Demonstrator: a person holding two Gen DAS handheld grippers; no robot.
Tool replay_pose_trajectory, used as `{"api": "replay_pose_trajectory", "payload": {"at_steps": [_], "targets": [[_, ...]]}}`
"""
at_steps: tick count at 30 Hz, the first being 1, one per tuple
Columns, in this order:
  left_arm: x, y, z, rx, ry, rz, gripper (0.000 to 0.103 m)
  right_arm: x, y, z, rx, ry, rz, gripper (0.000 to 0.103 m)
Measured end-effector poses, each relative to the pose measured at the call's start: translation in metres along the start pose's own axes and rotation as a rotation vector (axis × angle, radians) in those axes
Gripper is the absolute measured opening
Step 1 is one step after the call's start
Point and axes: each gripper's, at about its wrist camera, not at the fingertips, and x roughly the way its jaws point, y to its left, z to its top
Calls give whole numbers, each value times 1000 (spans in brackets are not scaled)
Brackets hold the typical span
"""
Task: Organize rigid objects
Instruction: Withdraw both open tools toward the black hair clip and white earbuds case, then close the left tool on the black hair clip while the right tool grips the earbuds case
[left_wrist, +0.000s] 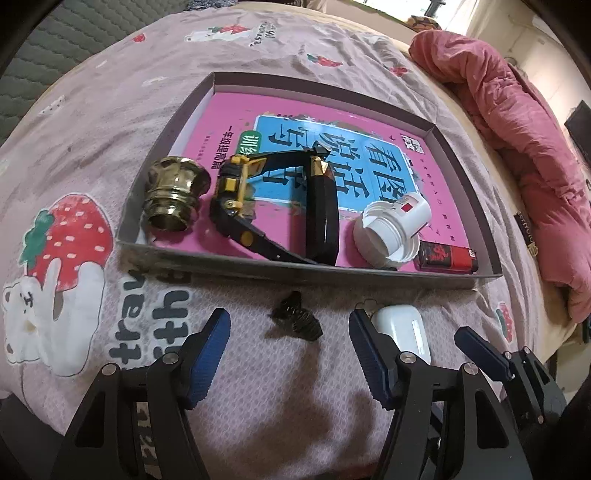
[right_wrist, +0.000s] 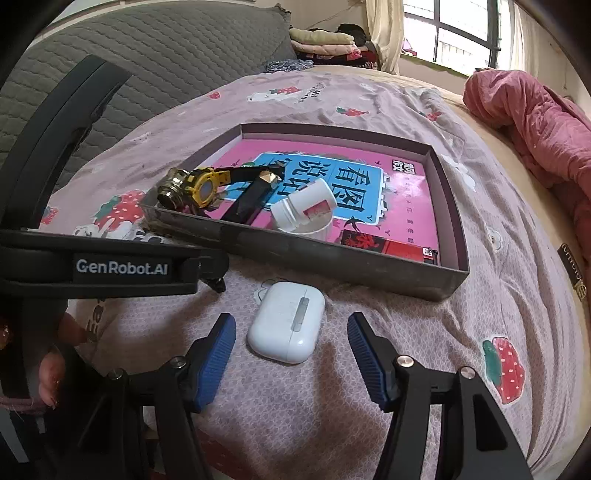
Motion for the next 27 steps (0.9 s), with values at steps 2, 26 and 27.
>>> {"api": "replay_pose_trajectory", "payload": {"at_steps": [2, 26, 27], "targets": [[3, -2, 1, 1, 5, -3, 58, 2, 0, -1, 4, 3, 0, 62], [25, 0, 4, -8, 40, -45, 37, 41, 8, -7, 79, 30, -20, 62], [26, -1, 4, -6, 41, -43, 37, 41, 9, -7, 70, 32, -27, 62]]}}
